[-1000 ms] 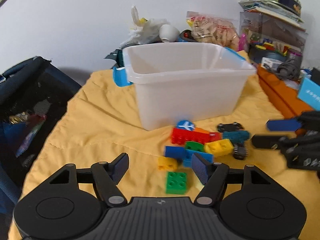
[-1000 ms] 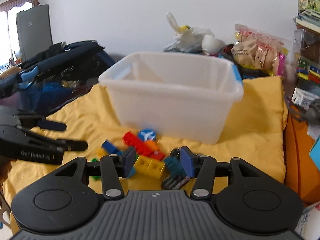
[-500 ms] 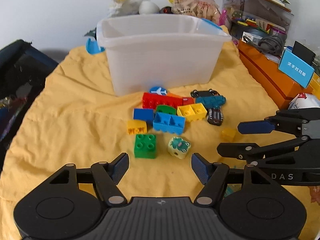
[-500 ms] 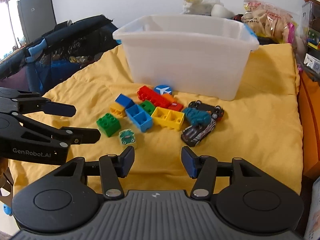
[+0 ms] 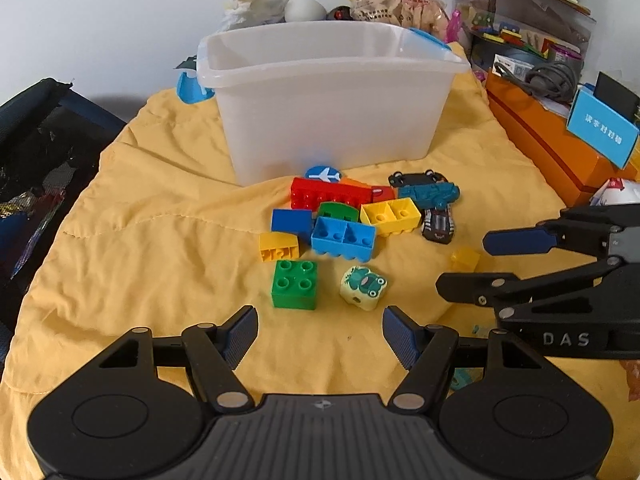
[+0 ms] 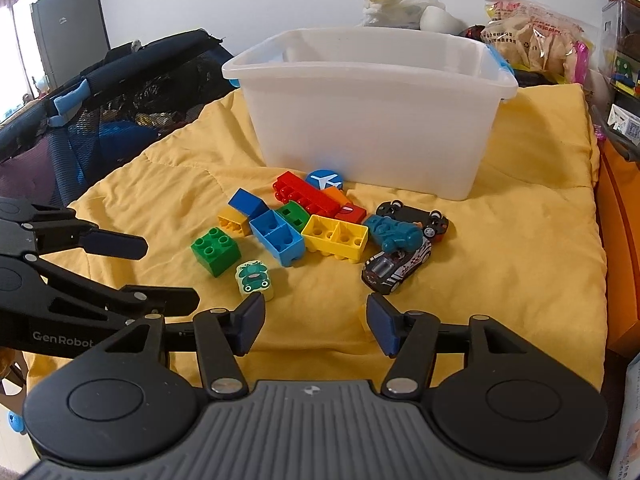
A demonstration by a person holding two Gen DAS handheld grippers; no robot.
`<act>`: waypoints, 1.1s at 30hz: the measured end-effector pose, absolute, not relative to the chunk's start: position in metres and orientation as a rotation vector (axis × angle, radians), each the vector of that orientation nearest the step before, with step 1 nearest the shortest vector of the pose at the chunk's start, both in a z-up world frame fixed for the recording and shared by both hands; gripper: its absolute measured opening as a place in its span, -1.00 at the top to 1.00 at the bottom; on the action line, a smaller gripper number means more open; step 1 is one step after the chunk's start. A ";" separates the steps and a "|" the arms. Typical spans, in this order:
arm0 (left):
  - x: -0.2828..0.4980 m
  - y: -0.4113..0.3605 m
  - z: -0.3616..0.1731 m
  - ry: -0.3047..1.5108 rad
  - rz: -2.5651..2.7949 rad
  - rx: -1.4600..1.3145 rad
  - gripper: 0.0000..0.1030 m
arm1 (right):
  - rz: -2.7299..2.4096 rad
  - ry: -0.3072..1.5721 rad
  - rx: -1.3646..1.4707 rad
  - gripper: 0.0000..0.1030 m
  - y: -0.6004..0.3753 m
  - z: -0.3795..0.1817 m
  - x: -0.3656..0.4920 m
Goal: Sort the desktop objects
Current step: 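Move both open grippers back toward the toy pile, then grasp the frog-print cube with the left gripper while the right grasps a small yellow brick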
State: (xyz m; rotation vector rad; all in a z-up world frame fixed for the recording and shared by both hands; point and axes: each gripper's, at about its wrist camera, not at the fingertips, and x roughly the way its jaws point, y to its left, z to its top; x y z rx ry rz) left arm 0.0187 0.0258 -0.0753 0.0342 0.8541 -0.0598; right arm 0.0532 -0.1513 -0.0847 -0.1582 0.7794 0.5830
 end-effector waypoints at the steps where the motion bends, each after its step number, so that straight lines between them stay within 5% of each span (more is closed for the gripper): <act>1: 0.019 0.025 -0.075 0.854 -0.062 0.032 -0.40 | 0.585 0.780 -0.161 -0.17 -0.151 -0.085 0.053; 33: 0.038 0.036 -0.106 0.958 -0.038 -0.013 -0.40 | 0.546 0.854 -0.205 -0.27 -0.155 -0.111 0.070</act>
